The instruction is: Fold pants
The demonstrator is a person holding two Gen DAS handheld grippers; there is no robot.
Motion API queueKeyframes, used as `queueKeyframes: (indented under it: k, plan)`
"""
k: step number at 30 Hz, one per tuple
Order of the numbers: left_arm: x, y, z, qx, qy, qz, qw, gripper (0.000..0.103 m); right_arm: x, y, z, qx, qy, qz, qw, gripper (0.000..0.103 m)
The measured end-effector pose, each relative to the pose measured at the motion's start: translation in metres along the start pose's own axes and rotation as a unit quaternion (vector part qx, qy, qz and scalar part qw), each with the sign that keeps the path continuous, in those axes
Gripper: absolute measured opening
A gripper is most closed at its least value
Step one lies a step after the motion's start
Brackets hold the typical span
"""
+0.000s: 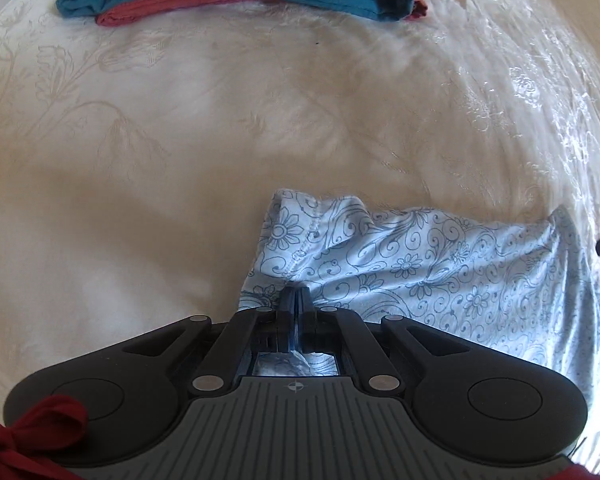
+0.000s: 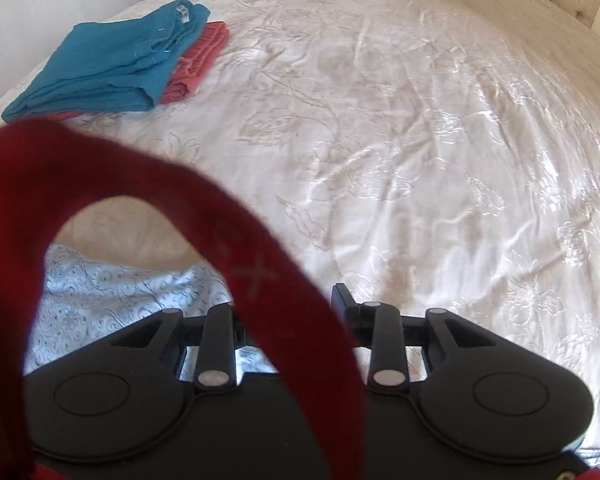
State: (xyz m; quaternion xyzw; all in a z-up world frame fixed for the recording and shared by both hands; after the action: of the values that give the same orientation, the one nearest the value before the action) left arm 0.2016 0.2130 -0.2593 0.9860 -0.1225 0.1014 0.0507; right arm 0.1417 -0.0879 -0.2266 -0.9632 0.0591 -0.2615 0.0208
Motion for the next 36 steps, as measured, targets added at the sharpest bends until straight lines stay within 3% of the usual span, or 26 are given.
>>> queueKeyframes:
  k: [9, 13, 16, 19, 22, 26, 31, 36]
  plan:
    - [0.003, 0.004, 0.001, 0.005, -0.009, 0.009, 0.9999, 0.003, -0.041, -0.012, 0.004, 0.009, -0.039, -0.134, 0.99, 0.043]
    - [0.011, 0.01, 0.006, 0.01, -0.016, 0.011, 0.9998, 0.003, -0.042, -0.009, 0.011, 0.014, -0.036, -0.124, 0.992, 0.043]
    - [0.016, 0.016, 0.011, 0.017, -0.016, 0.019, 0.9995, 0.003, -0.035, -0.007, 0.018, 0.012, -0.032, -0.114, 0.993, 0.052]
    - [0.017, 0.022, 0.011, 0.025, -0.016, 0.03, 0.9991, 0.003, -0.036, -0.002, 0.022, 0.043, -0.051, -0.098, 0.993, 0.053]
    - [0.015, 0.028, 0.009, 0.03, -0.016, 0.035, 0.9988, 0.003, -0.035, -0.003, 0.013, 0.065, -0.046, -0.092, 0.993, 0.012]
    - [0.015, 0.032, 0.009, 0.031, -0.018, 0.035, 0.9987, 0.003, -0.043, -0.014, -0.014, 0.069, -0.015, -0.118, 0.991, 0.012]
    - [0.016, 0.035, 0.01, 0.036, -0.02, 0.036, 0.9985, 0.003, -0.063, -0.027, -0.026, 0.091, -0.034, -0.14, 0.985, 0.012]
    - [0.016, 0.038, 0.01, 0.037, -0.02, 0.039, 0.9984, 0.003, -0.062, -0.03, -0.034, 0.056, 0.015, -0.156, 0.986, 0.012]
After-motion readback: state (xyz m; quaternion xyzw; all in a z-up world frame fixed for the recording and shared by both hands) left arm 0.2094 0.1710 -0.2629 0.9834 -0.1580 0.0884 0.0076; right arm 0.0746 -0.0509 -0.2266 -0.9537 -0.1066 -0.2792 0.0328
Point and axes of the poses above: each gripper's, at about its wrist camera, not at the fingertips, and z roughly the way its jaws point, y to its right, x to its top, the point moved 8 cm from there along z, roughly the way its jaws point, and after that the axes turned 10 degrees about z, right-handed, at the moved point
